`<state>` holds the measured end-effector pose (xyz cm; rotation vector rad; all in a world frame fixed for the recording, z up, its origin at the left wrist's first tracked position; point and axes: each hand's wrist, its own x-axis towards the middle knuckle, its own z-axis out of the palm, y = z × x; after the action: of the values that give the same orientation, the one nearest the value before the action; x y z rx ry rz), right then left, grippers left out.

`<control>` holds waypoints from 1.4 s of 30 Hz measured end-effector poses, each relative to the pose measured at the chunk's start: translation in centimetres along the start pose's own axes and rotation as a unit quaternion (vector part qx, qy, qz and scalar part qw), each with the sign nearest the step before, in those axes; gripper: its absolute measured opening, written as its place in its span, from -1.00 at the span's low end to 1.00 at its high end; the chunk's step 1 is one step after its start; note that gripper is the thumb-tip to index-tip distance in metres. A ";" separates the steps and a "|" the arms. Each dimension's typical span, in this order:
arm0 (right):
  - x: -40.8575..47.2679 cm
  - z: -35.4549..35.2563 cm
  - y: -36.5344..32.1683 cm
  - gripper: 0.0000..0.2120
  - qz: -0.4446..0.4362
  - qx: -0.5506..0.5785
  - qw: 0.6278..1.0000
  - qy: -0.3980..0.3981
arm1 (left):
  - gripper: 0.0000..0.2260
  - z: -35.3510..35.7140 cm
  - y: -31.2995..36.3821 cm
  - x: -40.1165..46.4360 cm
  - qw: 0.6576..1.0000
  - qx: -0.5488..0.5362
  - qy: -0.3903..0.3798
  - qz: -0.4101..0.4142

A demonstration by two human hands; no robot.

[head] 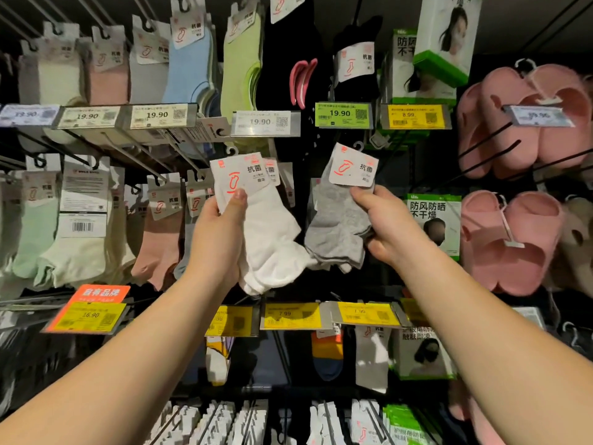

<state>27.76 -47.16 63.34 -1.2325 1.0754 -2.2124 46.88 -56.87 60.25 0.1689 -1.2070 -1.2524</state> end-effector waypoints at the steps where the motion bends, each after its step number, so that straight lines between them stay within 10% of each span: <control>1: 0.4 -0.5 -0.2 -0.84 -0.018 -0.040 0.999 -0.004 | -0.83 -0.1 0.3 -0.1 1.000 -0.010 0.000 0.003; 10: 3.0 -0.2 -0.9 -0.84 -0.081 -0.203 0.976 -0.010 | -0.91 0.4 1.4 -1.2 0.999 -0.052 0.001 0.013; 38: 8.9 -2.0 4.2 -0.72 0.123 -0.271 0.954 0.035 | -0.82 -1.1 1.9 -1.7 0.999 -0.032 -0.014 -0.006; 42: 7.8 -2.7 3.6 -0.48 0.083 -0.342 0.933 0.079 | -0.79 -0.9 2.0 -1.9 0.999 -0.027 -0.021 -0.005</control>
<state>21.19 -53.30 63.99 -1.1519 2.0483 -1.8817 49.17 -55.09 60.11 0.1089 -1.2080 -1.3013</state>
